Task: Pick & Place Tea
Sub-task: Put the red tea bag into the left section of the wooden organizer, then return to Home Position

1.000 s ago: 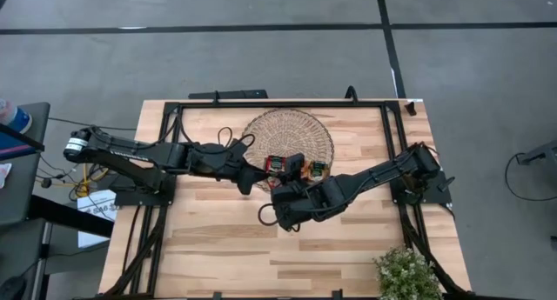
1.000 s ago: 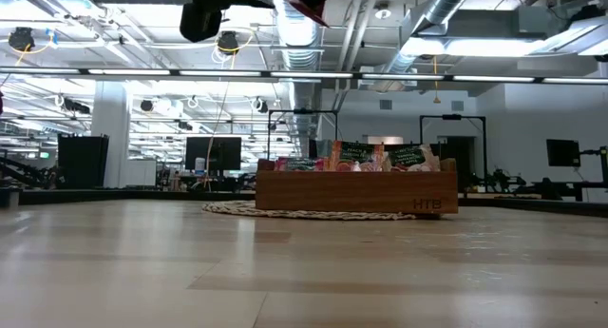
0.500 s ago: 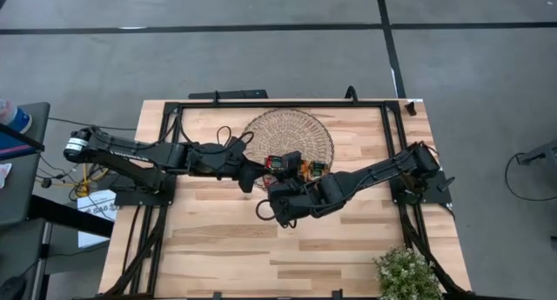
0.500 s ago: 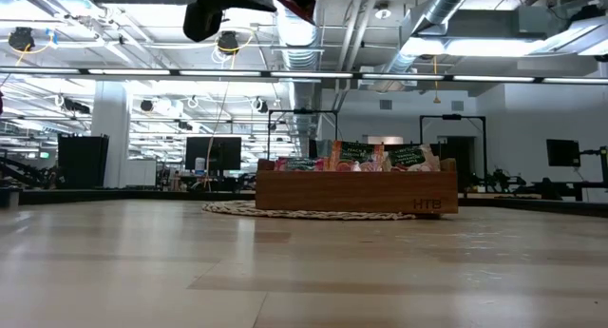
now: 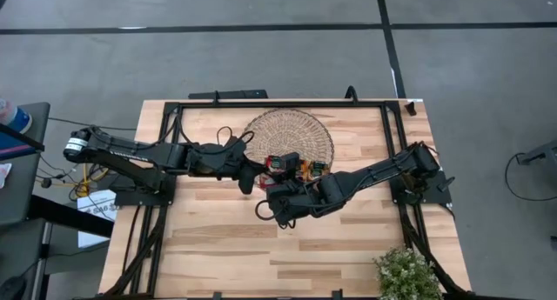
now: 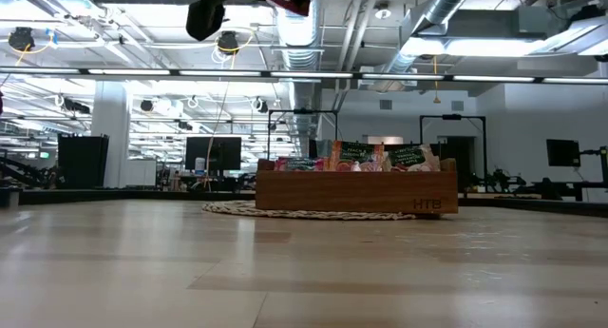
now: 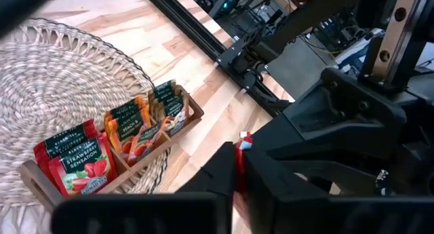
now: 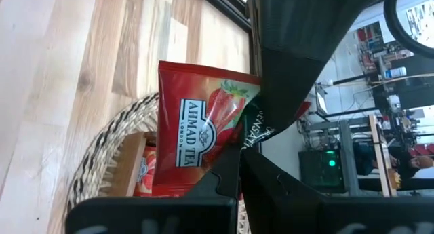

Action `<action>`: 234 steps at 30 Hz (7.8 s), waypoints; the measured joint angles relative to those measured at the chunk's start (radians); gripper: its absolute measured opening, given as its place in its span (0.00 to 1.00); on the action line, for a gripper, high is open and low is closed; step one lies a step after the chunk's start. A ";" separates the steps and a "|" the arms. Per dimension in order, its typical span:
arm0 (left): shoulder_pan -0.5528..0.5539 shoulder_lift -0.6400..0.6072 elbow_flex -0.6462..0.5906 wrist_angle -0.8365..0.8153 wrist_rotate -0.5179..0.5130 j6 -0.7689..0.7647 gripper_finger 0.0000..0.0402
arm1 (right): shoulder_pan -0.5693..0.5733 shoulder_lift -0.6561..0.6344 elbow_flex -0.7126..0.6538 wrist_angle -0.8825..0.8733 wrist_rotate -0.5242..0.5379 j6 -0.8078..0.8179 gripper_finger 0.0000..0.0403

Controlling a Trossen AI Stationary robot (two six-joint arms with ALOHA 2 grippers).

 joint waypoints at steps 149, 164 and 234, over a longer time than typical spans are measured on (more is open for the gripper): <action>0.238 0.709 -0.555 1.619 0.067 0.360 0.00 | 0.146 -0.044 -0.120 -0.591 -0.396 1.030 0.33; 0.238 0.709 -0.555 1.619 0.111 0.394 0.09 | 0.146 -0.044 -0.120 -0.579 -0.396 1.030 0.33; 0.229 0.398 -0.151 0.389 0.060 0.615 0.32 | 0.126 -0.044 -0.119 -0.576 -0.394 0.995 0.33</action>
